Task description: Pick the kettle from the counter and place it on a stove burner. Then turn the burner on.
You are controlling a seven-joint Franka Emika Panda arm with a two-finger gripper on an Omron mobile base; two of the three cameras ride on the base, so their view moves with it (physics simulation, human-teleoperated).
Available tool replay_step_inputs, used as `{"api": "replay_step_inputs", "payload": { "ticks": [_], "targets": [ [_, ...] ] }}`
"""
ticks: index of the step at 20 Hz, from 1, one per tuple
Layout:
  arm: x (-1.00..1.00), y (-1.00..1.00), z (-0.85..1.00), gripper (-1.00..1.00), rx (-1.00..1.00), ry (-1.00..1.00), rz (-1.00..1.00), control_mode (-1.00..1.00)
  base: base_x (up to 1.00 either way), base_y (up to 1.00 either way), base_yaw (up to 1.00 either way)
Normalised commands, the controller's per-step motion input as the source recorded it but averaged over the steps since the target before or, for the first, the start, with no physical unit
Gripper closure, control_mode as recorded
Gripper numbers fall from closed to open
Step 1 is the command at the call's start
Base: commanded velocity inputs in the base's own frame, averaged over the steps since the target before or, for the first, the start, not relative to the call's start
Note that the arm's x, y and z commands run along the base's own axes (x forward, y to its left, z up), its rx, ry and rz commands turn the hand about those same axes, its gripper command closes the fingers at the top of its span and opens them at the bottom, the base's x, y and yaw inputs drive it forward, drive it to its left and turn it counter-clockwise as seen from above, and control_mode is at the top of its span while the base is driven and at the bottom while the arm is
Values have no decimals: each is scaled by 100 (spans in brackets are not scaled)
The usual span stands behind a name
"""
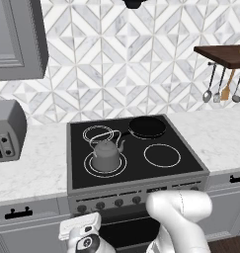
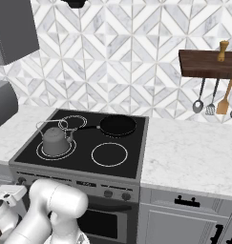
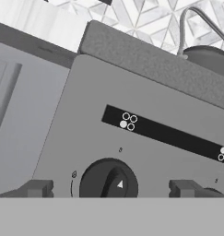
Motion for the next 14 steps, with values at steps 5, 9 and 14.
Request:
{"api": "replay_step_inputs", "payload": {
  "ticks": [5, 9, 14],
  "targets": [
    [0, -6, 0, -100, 0, -1, 0, -100, 0, 0, 0],
    [0, 0, 0, -100, 0, 0, 0, -100, 0, 0, 0],
    [12, -5, 0, -100, 0, 0, 0, -100, 0, 0, 0]
  ]
}}
